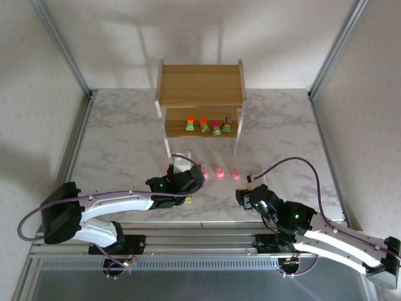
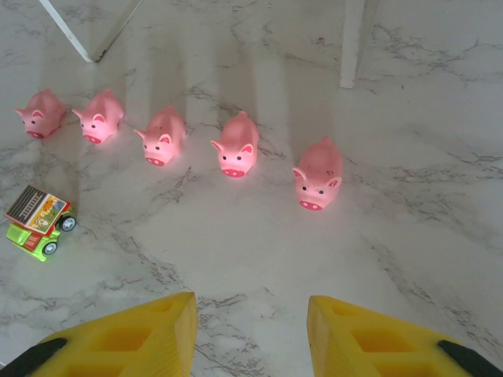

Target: Place and organize the plastic toys onto the shelf

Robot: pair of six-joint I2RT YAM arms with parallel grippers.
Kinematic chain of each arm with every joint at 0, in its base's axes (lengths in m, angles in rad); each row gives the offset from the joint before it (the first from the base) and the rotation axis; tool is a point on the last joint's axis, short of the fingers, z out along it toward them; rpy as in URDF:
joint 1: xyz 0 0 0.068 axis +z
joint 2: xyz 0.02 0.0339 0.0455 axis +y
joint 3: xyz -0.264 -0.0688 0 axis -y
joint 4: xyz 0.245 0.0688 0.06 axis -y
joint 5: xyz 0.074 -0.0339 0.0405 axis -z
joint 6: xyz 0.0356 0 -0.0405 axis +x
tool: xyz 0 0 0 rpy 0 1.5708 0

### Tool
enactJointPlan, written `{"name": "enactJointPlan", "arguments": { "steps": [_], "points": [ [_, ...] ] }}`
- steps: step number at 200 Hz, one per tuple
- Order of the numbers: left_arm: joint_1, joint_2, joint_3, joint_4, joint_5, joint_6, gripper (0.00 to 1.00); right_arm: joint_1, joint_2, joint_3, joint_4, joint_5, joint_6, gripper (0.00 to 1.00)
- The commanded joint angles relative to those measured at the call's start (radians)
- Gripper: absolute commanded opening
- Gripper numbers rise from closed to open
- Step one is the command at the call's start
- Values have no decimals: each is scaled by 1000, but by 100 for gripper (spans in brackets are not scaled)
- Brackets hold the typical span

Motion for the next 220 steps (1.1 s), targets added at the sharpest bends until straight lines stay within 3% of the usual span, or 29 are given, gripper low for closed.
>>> {"name": "enactJointPlan", "arguments": {
  "steps": [1,40,99,178,220],
  "points": [
    [-54,14,-40,-63,-27,-139,66,6,-7,-15,6,1,-6,42],
    [-129,11,-100,-82,11,-209,76,6,-7,-15,6,0,-7,43],
    [-176,50,-177,-58,107,-311,76,6,-17,-15,-1,0,-4,43],
    [-180,124,-192,-16,159,-300,76,6,-30,-17,-9,1,-2,43],
    [-177,172,-180,-11,161,-285,72,6,-31,-16,-9,0,1,42]
  ]
}}
